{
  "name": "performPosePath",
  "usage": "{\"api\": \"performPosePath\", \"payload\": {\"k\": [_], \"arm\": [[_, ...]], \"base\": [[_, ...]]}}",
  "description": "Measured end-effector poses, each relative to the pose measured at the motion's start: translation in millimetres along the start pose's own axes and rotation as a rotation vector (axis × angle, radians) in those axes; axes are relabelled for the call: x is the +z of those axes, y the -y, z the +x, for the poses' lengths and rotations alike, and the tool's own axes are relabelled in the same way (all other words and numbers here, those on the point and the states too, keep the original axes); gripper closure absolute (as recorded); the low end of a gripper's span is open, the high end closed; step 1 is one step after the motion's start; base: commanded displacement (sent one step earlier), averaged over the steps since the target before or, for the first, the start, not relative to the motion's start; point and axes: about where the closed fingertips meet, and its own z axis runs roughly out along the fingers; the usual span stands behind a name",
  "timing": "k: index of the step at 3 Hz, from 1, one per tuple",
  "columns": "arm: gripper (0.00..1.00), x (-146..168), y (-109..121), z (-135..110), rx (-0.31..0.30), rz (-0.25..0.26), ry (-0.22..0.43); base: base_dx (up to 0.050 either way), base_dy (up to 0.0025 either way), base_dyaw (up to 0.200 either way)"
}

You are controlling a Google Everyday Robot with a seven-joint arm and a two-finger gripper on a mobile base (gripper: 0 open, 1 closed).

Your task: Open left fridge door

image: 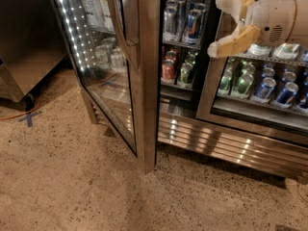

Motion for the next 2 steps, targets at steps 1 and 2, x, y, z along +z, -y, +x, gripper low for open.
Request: {"api": "performPosePath", "payload": {"k": [1,2], "arm": [[0.0,0.2,0.0,-0.1,0.0,0.0,0.0],[0.0,4.1,5.2,6.2,0.035,-0.004,0.001]], "base": [[0.0,0.0,0.0],[0.0,0.0,0.0]]}}
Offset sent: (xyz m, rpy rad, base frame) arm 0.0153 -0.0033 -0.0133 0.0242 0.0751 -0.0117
